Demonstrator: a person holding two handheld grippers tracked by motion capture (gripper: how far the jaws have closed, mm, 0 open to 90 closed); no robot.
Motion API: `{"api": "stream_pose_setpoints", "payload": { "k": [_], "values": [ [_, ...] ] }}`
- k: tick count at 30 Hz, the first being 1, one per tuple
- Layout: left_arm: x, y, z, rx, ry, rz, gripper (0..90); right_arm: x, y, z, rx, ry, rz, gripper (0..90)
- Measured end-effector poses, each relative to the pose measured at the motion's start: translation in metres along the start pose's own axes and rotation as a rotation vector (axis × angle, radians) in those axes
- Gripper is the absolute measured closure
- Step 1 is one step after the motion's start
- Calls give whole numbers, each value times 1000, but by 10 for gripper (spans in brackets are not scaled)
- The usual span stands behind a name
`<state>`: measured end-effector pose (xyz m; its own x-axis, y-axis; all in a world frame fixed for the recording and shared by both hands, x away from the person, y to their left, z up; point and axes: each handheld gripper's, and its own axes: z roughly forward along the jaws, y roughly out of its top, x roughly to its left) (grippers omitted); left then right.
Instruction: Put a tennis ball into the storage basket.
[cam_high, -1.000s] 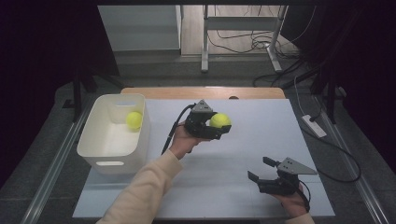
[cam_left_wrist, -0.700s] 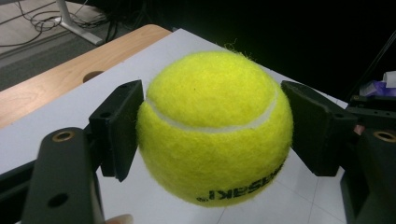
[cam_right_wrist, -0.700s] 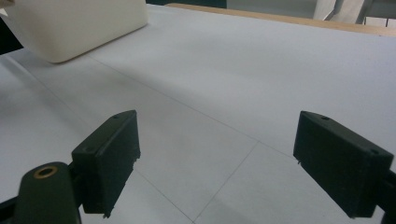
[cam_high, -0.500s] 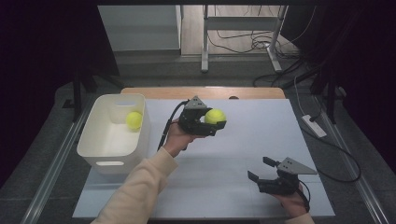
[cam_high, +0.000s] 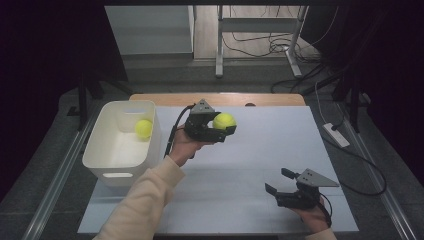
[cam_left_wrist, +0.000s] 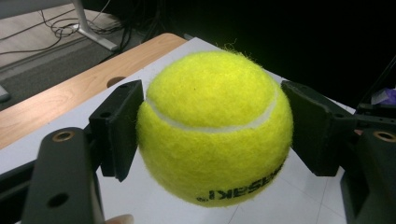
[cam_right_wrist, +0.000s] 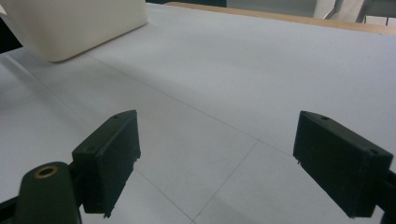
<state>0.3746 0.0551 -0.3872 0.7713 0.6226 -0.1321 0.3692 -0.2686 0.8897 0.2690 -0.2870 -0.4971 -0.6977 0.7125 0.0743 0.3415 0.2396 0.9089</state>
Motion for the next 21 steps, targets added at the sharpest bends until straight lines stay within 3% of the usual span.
{"api": "stream_pose_setpoints", "payload": {
  "k": [12, 15, 21],
  "values": [
    [11, -1, -23, -29, 34, -16, 263, 0, 0, 1, 3, 0, 1, 146],
    [14, -1, -31, -57, 5, -49, 263, 1, -1, 2, 8, 1, -5, 146],
    [18, -1, -38, -52, 44, -36, 263, 1, -1, 2, 8, 1, -6, 146]
  ]
}}
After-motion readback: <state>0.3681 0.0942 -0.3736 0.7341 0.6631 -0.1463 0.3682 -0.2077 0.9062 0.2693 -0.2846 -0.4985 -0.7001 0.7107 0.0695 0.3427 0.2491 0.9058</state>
